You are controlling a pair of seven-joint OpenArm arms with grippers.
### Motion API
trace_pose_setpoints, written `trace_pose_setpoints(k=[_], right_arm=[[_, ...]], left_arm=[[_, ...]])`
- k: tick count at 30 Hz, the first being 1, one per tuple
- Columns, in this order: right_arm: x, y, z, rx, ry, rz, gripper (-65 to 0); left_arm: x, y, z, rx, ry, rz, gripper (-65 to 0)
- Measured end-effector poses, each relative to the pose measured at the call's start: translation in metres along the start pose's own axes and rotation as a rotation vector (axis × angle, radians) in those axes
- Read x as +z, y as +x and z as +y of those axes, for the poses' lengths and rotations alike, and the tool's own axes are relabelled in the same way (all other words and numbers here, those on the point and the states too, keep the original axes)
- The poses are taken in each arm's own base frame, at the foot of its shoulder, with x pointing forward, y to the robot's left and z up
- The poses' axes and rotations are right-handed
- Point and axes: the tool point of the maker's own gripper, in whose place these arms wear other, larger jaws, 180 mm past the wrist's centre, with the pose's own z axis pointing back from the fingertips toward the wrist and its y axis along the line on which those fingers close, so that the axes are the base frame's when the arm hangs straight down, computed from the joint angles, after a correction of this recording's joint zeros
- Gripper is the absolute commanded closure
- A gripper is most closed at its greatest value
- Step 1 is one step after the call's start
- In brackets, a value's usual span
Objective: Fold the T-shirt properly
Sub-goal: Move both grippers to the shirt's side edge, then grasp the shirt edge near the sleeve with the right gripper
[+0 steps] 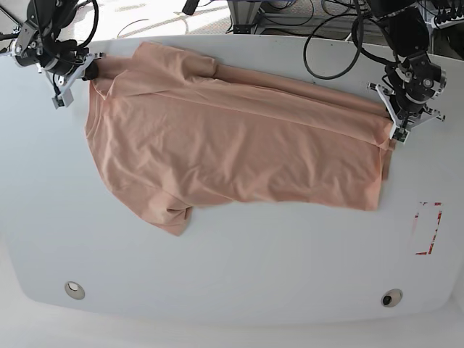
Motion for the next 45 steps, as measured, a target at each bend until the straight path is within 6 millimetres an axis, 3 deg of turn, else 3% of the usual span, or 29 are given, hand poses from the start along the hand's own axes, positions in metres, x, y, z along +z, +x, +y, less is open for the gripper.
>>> trace_pose_setpoints(k=[5, 7, 9, 12, 15, 16, 20, 23, 25, 29, 36, 41, 45], right_arm=[[0.008, 0.001, -0.012, 0.025, -0.024, 0.010, -1.0], [0.011, -0.001, -0.014, 0.040, -0.029, 0.018, -4.4], [0.013, -0.003, -0.015, 0.050, -0.037, 0.031, -17.1], [0.022, 0.005, -0.017, 0.083, -0.080, 0.017, -39.6], [0.033, 0.016, -0.012, 0.110, -0.105, -0.034, -54.2], [0.036, 0.015, -0.009, 0.109, -0.102, -0.044, -56.0], [0.042, -0.002, 0.010, 0.047, -0.038, -0.060, -53.4], [0.044, -0.020, 0.023, 0.000, 0.042, -0.023, -49.9], [0.045, -0.019, 0.035, -0.018, 0.109, -0.052, -48.2], [0.042, -0.028, 0.065, -0.038, 0.231, -0.053, -48.0], [0.027, -0.046, 0.096, -0.021, 0.330, 0.022, -48.0], [0.016, -0.053, 0.106, -0.081, 0.398, 0.023, -47.9], [0.010, -0.042, 0.109, -0.094, 0.432, -0.004, -47.9]], left_arm=[[0.013, -0.032, -0.006, 0.087, 0.014, 0.042, -0.4], [0.018, -0.041, -0.009, 0.103, 0.014, 0.051, -0.6], [0.020, -0.044, -0.011, 0.110, 0.015, 0.048, -2.1], [0.022, -0.050, -0.012, 0.107, 0.017, 0.059, -11.4], [0.024, -0.054, -0.012, 0.131, 0.036, 0.067, -21.8], [0.024, -0.056, -0.013, 0.138, 0.043, 0.072, -24.6], [0.030, -0.055, -0.012, 0.124, 0.057, 0.079, -31.3], [0.034, -0.055, -0.017, 0.126, 0.056, 0.083, -31.3], [0.035, -0.053, -0.020, 0.125, 0.050, 0.078, -31.3], [0.035, -0.051, -0.023, 0.125, 0.046, 0.073, -31.3], [0.035, -0.051, -0.023, 0.124, 0.043, 0.073, -31.3], [0.035, -0.051, -0.023, 0.125, 0.044, 0.071, -31.3], [0.035, -0.051, -0.023, 0.125, 0.044, 0.071, -31.3]])
